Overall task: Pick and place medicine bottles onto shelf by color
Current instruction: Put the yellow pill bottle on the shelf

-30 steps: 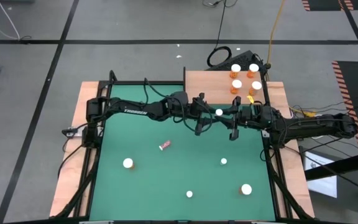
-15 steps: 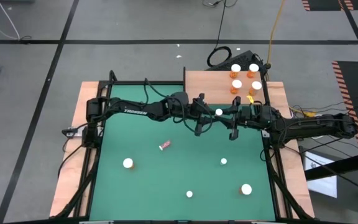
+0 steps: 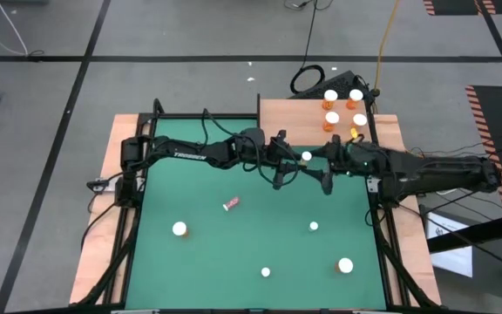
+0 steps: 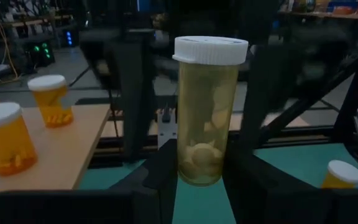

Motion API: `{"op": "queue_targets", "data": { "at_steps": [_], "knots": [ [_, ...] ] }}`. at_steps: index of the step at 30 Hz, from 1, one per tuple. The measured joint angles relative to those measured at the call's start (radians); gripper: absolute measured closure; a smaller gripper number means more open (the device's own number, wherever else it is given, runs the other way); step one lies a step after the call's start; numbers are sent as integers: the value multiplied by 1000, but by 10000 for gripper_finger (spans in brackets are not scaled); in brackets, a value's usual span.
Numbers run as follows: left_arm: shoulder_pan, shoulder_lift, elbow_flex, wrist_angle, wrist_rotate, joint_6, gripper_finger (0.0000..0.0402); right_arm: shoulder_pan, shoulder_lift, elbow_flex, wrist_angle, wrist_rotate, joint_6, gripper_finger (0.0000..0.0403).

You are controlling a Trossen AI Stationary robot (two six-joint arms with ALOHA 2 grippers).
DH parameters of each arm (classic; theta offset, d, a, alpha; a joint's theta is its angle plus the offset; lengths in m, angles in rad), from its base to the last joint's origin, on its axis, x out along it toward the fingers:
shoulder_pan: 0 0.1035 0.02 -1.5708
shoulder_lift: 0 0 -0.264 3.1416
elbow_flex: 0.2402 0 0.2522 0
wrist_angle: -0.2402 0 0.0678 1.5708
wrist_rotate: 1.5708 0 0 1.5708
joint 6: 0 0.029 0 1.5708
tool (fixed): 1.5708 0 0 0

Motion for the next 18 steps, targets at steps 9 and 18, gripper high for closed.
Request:
{"op": "queue_targets", "data": {
  "at_steps": [9,18],
  "knots": [
    [1,0,0,-10,-3,11,287,7,261,601,-735,54,81,117],
    [0,0,0,-45,-5,27,286,-14,619,1057,-1198,20,-66,128]
  ]
}}
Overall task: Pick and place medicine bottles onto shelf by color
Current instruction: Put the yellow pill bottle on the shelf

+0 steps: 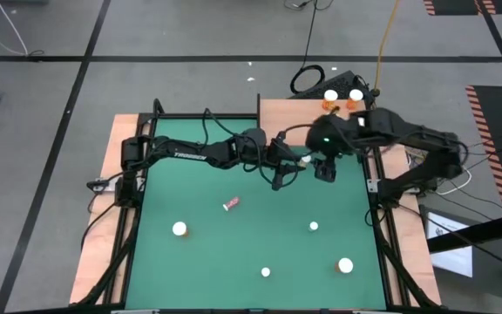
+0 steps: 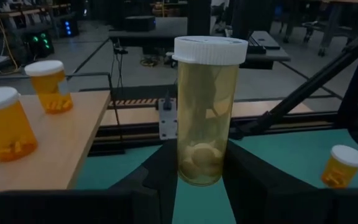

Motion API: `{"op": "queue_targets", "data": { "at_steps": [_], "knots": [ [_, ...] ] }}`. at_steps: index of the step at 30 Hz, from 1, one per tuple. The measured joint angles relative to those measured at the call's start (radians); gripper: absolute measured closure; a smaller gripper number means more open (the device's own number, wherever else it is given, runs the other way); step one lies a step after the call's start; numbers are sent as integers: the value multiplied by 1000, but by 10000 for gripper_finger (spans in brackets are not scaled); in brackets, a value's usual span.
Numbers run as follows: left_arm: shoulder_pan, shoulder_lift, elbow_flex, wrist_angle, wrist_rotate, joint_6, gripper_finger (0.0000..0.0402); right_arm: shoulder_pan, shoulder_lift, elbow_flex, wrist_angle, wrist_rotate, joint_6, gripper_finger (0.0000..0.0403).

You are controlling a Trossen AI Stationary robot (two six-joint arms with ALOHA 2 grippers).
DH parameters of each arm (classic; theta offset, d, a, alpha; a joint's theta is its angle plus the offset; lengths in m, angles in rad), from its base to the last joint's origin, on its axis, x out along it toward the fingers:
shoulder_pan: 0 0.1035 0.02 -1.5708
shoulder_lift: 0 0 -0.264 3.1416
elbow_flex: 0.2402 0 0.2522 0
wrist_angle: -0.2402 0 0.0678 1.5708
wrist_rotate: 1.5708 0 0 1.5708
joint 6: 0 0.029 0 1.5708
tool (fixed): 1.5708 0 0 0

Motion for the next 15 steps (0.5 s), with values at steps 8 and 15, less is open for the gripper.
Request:
{"op": "queue_targets", "data": {
  "at_steps": [8,15],
  "knots": [
    [0,0,0,-7,-3,30,286,-19,182,197,-154,-49,-62,128],
    [-1,0,0,-17,-3,38,286,-27,217,212,-155,-98,-93,129]
  ]
}}
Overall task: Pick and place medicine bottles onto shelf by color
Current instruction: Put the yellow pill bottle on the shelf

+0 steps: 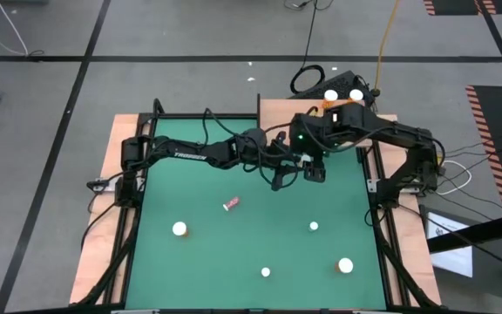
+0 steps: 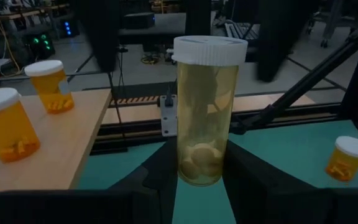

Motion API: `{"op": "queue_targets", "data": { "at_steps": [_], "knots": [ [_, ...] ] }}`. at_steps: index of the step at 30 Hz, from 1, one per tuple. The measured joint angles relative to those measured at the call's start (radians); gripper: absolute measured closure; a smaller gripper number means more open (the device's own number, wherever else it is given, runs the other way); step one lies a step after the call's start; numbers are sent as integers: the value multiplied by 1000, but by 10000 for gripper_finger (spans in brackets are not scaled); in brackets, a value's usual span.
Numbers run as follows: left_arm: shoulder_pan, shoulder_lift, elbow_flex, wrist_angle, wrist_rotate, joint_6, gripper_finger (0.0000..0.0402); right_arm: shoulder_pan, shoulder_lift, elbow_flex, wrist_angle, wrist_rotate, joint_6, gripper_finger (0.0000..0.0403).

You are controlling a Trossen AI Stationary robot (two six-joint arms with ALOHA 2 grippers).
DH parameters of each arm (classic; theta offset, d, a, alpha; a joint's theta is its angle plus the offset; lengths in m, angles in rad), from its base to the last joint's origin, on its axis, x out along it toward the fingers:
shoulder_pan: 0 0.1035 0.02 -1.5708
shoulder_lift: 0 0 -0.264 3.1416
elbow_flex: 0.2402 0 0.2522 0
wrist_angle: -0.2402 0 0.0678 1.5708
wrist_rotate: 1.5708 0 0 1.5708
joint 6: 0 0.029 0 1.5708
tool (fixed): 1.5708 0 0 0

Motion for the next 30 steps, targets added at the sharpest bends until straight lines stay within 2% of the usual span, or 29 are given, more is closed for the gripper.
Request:
{"op": "queue_targets", "data": {
  "at_steps": [7,11,18,30],
  "knots": [
    [0,0,0,-4,0,0,286,-21,-1,0,8,-36,1,136],
    [-1,0,0,-3,0,0,286,-33,-1,0,11,-79,0,168],
    [-2,0,0,-3,6,-10,286,-33,0,-23,29,-81,-6,226],
    [-7,0,0,0,6,-20,286,-33,-1,-52,50,-82,-24,283]
  ]
}}
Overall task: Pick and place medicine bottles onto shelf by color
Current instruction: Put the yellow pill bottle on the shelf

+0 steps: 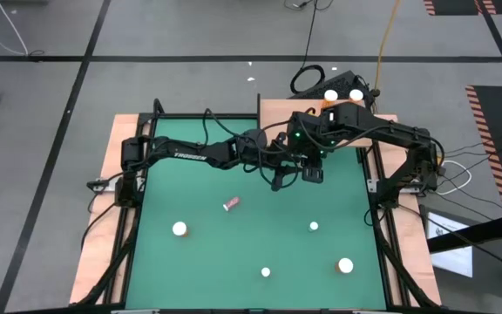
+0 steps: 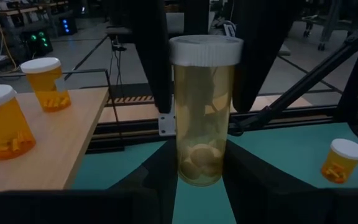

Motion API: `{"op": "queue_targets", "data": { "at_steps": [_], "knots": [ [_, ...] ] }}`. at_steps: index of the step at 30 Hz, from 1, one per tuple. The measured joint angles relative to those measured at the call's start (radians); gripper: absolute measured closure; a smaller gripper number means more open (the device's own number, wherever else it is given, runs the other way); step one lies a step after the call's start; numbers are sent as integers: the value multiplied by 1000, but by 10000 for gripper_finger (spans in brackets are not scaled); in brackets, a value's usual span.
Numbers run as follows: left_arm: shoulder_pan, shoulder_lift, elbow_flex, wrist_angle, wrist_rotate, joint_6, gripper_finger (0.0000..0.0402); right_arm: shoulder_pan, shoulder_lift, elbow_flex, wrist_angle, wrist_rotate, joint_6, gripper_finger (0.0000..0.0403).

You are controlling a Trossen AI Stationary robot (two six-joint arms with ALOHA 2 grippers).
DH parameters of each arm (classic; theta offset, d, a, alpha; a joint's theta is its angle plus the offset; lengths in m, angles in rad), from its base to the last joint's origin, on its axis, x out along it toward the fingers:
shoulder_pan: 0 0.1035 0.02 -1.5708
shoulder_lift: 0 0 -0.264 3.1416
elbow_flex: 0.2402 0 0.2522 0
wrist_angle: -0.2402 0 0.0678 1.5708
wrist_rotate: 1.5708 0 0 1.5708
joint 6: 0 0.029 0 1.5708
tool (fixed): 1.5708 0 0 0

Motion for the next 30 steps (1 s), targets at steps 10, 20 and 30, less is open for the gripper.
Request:
{"op": "queue_targets", "data": {
  "at_steps": [10,20,30],
  "knots": [
    [0,0,0,-1,0,0,286,0,0,0,0,1,-27,290],
    [5,-50,-2,-196,8,11,173,-2,0,0,-5,11,-35,291],
    [84,-256,0,-681,-48,140,18,-99,0,0,-8,6,-122,291]
  ]
}}
